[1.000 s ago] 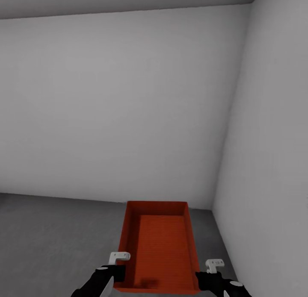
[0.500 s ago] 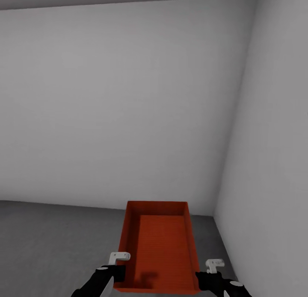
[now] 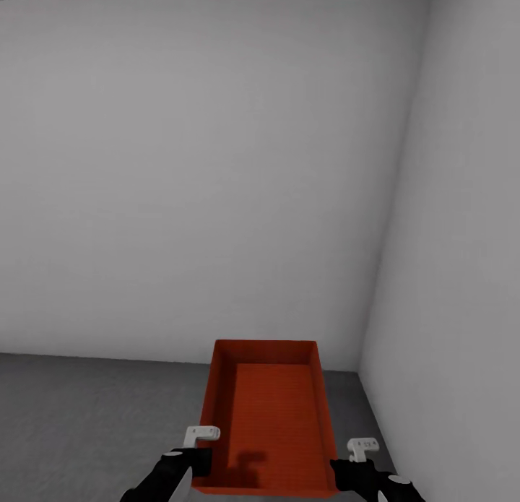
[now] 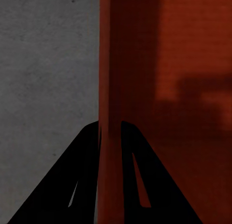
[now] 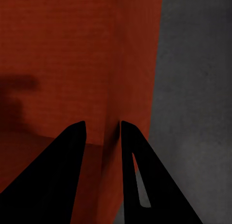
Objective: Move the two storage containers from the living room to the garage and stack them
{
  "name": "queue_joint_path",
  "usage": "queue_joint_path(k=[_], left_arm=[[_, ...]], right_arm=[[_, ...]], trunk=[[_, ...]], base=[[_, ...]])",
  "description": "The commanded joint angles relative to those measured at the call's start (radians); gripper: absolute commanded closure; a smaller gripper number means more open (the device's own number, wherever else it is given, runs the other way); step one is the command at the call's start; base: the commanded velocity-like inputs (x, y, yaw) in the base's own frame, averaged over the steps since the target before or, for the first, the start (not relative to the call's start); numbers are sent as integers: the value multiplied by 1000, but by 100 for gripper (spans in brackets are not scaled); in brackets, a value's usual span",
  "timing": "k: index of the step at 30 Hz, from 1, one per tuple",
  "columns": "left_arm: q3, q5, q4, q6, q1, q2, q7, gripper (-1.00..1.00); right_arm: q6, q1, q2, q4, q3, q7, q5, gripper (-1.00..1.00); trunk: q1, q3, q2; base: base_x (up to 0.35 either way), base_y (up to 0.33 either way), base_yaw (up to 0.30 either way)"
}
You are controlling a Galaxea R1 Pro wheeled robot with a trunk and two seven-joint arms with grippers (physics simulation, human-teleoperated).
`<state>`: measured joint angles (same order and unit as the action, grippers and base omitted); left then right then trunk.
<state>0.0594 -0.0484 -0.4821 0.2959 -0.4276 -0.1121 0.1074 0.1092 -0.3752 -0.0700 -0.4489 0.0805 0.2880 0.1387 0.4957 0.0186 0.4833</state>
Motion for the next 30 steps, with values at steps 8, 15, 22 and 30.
queue_joint_path(k=[8, 15, 22, 30], left_arm=[[-3, 2, -13, -61, 0, -3, 11, 100], [-3, 2, -13, -61, 0, -2, 11, 100], [-3, 2, -13, -61, 0, -2, 11, 100], [-3, 2, -13, -61, 0, -2, 11, 100]], right_arm=[[6, 1, 30, 1, 9, 0, 4, 100], [6, 1, 30, 1, 10, 0, 5, 100], [6, 1, 30, 1, 10, -1, 4, 100], [6, 1, 30, 1, 10, -1, 4, 100]], trunk=[[0, 0, 1], [0, 0, 1], [0, 0, 1], [0, 0, 1]], base=[[5, 0, 0], [233, 0, 0], [324, 0, 0], [180, 0, 0]])
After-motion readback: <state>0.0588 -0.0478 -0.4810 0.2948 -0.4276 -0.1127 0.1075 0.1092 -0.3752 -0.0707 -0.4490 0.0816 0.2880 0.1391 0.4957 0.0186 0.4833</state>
